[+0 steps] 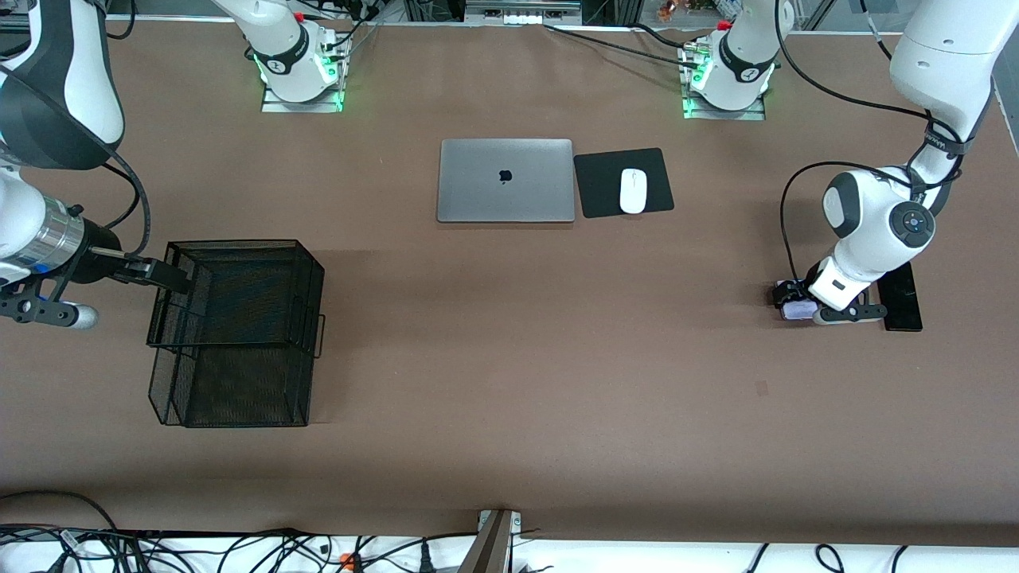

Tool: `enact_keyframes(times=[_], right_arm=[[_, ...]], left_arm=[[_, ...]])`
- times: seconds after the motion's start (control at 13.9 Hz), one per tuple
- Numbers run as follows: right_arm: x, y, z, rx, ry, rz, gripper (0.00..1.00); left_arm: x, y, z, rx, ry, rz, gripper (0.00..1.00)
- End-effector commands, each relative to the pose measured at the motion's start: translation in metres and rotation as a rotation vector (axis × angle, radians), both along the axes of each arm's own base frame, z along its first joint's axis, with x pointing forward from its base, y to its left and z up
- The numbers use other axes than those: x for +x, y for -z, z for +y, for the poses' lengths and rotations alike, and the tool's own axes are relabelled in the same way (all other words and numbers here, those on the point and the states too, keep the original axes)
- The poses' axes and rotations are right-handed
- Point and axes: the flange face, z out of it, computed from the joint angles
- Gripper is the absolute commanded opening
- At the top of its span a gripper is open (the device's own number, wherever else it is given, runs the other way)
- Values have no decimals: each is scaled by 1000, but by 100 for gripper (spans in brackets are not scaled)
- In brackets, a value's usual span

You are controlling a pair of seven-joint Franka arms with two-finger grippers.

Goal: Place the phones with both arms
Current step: 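Lift the white phone off the table with the left gripper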

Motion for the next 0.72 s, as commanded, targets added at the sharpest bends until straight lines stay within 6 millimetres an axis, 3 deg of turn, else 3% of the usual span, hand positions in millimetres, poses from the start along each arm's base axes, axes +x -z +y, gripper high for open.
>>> enact_keyframes(times=[0.0,0.29,0.51,0.65], right_arm=[[-3,-4,1,1,-1,-6,100],[-3,-4,1,1,-1,-6,100],[-2,-4,1,1,-1,-8,100],[-2,-4,1,1,-1,-8,100]], left_arm=[[13,-4,-12,0,-34,-12,0],[58,-46,-41,4,-22,76,0],[83,-74,-115,11,-49,85,0],[87,-84,-187,22,-94,109,0]])
